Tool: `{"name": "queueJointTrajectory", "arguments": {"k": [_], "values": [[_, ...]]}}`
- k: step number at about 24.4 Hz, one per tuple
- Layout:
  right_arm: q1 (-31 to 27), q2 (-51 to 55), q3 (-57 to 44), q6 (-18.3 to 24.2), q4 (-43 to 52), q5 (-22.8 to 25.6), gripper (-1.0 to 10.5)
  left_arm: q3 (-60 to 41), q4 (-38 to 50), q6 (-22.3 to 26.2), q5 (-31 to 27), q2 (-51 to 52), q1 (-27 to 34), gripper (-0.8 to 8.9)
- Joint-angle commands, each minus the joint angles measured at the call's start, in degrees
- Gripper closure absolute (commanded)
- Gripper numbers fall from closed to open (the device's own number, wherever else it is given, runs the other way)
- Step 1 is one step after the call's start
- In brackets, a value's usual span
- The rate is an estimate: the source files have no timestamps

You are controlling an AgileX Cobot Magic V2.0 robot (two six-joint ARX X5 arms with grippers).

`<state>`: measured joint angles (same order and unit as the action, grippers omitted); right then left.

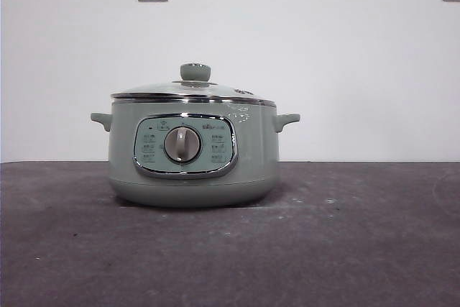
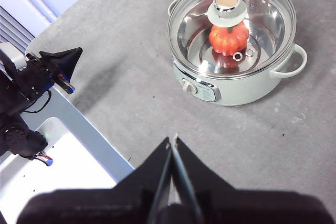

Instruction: Pick up the pumpkin,open the lid,put the pumpkin in the pot,close the lid

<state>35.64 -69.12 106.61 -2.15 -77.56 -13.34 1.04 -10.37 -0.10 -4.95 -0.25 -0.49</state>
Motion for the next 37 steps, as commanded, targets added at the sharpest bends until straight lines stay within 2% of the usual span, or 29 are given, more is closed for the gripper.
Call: {"name": "queueJointTrajectory", "arguments": {"k": [1,13,17,19,22,24,27,33,37], "values": [[0.04,0.15,-0.02,-0.35,-0.96,0.0,9.5,-0.92,0.04,-0.59,0.52,0.13,0.2,8.17],[0.04,0.17,-0.02,-0.35,-0.98,-0.02,9.5,-0.92,0.04,-0.59,0.52,0.13,0.2,8.17],[-4.37,2.32,-0.11,6.1,3.89,3.28,9.5,-0.9,0.07,-0.59,0.52,0.13,0.2,8.17],[-8.39,5.27,-1.55,6.75,9.46,1.16,9.5,-0.92,0.07,-0.59,0.52,0.13,0.2,8.17],[-16.35,11.93,-9.18,6.1,17.2,-5.55,9.5,-0.9,0.09,-0.59,0.55,0.13,0.2,8.17],[-22.21,18.53,-18.51,6.47,24.28,-6.03,9.5,-0.9,0.09,-0.59,0.57,0.13,0.2,8.17],[-27.43,26.58,-31.17,6.78,34.64,-6.01,9.5,-0.9,0.09,-0.59,0.57,0.13,0.2,8.17],[-32.72,40.22,-53.99,6.73,53.02,-5.84,9.5,-0.9,0.09,-0.59,0.57,0.13,0.2,8.17],[-33.66,47.08,-66.2,6.73,60.28,-5.79,9.5,-0.9,0.09,-0.59,0.55,0.13,0.2,8.17]]}}
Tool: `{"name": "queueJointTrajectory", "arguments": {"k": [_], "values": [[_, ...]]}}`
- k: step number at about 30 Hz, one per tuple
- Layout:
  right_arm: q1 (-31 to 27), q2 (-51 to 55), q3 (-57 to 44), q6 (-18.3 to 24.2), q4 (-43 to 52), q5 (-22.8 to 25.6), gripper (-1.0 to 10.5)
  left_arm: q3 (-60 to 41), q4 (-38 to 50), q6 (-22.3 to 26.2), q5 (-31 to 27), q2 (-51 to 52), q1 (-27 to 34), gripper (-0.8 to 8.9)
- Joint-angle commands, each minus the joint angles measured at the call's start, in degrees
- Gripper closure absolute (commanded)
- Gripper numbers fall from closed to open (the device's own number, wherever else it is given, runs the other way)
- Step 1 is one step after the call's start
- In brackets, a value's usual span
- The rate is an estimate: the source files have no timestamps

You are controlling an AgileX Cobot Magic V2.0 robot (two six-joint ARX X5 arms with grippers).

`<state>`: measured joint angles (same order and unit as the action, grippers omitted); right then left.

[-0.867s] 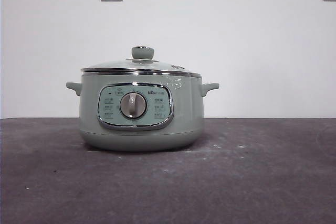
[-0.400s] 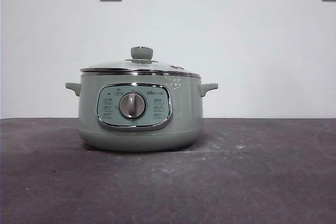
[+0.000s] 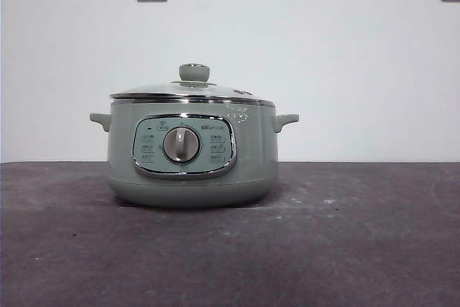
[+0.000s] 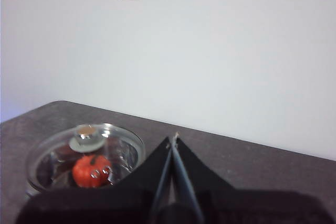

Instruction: Pick up the pumpkin,open the lid,put the pumpkin in the pot,close the lid

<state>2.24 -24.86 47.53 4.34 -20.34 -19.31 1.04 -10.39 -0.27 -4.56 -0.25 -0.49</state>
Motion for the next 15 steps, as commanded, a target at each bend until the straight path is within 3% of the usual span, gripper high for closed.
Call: {"name": "queueJointTrajectory", "arguments": {"k": [1,11,15], "values": [[-0.33,4.33,-9.73,0.24,4.59,0.24,9.5,-0.9,0.11,-0.42,0.17,0.13,0.2,8.17],[-0.31,18.53,-35.76,0.02,19.47,0.48,9.5,-0.9,0.11,-0.42,0.17,0.13,0.2,8.17],[-0.24,21.66,-41.97,-0.94,20.11,3.89,9.5,-0.9,0.11,-0.42,0.17,0.13,0.2,8.17]]}}
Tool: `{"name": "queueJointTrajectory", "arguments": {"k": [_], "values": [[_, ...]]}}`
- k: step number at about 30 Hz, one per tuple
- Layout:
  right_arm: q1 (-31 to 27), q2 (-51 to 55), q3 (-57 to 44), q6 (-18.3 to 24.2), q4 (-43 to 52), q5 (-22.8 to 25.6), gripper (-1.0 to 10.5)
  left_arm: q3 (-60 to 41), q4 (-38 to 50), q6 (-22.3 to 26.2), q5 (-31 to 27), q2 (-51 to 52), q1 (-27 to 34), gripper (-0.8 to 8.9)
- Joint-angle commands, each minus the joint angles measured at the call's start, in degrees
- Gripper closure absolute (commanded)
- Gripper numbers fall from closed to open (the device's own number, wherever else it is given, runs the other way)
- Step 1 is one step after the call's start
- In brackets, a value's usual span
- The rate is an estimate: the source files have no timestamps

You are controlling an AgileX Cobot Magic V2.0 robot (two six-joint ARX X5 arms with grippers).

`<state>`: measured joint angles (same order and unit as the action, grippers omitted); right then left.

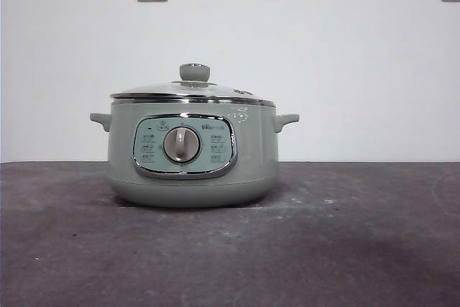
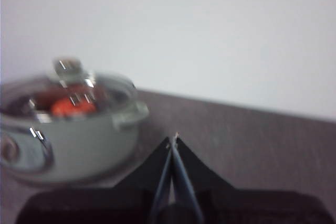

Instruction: Pick up the pumpkin,open the lid,put the pumpkin in the pot,close the lid

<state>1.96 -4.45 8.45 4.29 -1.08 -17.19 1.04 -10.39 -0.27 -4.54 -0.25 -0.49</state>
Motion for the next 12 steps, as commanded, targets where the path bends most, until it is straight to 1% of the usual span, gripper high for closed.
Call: {"name": "queueJointTrajectory", "arguments": {"k": [1,7,12], "values": [[0.04,1.7,-3.93,-1.27,0.92,2.69,9.5,-0.9,0.11,-0.42,0.13,0.13,0.2,8.17],[0.59,3.76,-8.07,-3.67,0.28,6.93,9.5,-0.9,0.11,-0.42,0.13,0.13,0.2,8.17],[1.14,4.39,-8.07,-4.17,-2.05,11.78,9.5,-0.9,0.11,-0.42,0.15,0.13,0.2,8.17]]}}
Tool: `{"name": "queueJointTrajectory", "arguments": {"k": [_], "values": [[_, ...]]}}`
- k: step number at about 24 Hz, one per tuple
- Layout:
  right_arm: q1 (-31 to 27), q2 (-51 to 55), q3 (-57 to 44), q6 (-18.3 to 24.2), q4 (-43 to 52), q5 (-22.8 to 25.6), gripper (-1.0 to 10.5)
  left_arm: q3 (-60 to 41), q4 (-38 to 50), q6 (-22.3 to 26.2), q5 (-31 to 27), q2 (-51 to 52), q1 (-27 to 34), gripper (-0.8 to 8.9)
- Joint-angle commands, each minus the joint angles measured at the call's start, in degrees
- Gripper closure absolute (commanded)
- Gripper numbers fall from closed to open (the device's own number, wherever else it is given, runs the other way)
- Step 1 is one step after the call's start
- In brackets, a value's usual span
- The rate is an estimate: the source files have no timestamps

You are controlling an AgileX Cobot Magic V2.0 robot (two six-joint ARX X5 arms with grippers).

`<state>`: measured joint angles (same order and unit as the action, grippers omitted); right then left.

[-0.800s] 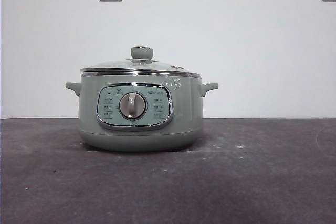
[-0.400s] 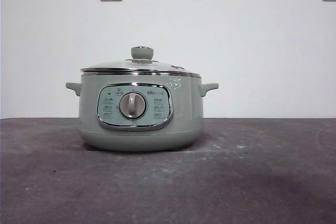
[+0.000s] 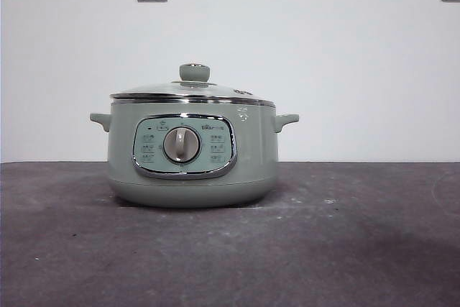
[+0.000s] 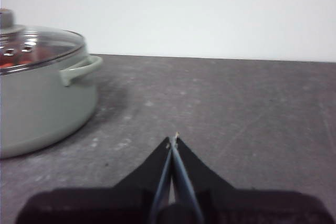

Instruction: Pick up the pumpkin,open the lid,put the pumpkin in the pot,close the lid

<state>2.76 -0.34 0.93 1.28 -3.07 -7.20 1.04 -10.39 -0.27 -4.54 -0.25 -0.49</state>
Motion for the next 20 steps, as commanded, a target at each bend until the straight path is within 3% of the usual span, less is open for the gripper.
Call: {"name": "queueJointTrajectory", "arguments": {"k": [1,7,20], "values": [[0.37,0.28,-0.55,-1.46,-0.44,2.4,9.5,-0.9,0.11,-0.42,0.13,0.13,0.2,8.17],[0.35,0.28,-0.55,-2.08,-7.43,3.45,9.5,-0.9,0.11,-0.42,0.15,0.13,0.2,8.17],[0.35,0.28,-0.55,-2.27,-7.26,3.28,9.5,-0.9,0.13,-0.42,0.15,0.13,0.2,8.17]]}}
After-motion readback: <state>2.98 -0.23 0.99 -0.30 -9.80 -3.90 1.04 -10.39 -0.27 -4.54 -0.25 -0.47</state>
